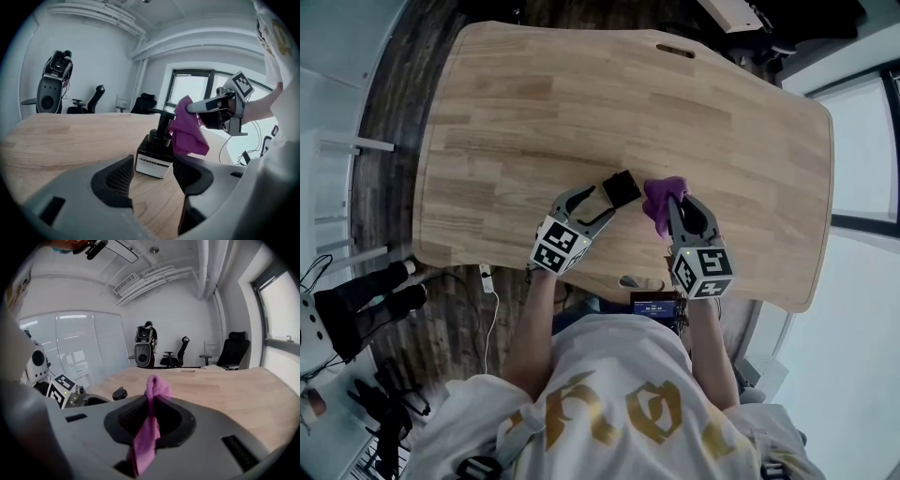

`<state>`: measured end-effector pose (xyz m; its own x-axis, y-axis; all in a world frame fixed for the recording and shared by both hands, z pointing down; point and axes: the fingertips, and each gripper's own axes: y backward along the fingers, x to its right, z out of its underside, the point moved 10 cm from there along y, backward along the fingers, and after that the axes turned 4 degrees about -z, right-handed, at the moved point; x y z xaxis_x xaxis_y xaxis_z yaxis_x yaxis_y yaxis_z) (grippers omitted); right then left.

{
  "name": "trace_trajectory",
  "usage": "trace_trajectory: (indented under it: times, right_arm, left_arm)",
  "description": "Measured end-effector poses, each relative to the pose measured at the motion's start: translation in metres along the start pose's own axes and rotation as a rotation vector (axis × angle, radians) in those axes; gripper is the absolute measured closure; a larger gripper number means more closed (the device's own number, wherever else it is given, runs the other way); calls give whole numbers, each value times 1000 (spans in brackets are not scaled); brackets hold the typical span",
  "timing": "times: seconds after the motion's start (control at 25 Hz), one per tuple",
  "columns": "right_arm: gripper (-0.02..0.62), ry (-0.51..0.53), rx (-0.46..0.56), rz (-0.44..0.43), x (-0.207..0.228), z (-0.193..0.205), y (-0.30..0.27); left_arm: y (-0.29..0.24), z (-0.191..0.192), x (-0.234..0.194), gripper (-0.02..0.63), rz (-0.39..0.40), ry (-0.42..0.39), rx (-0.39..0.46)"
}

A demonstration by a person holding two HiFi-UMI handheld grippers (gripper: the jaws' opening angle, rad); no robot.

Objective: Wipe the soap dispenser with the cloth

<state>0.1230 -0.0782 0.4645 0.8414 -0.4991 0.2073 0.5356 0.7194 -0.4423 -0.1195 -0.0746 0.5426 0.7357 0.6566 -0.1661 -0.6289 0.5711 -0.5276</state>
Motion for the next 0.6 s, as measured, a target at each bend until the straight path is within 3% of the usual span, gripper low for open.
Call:
trace_trajectory:
  times: [0.2, 0.6]
  right_arm:
    - [554, -12, -10, 2, 2, 3, -3]
    - [554, -24, -15, 12, 8, 3, -3]
  left_arm:
    - [-5, 4, -1, 288, -14, -56, -11]
    - [-21, 4, 4, 256, 0, -85, -21]
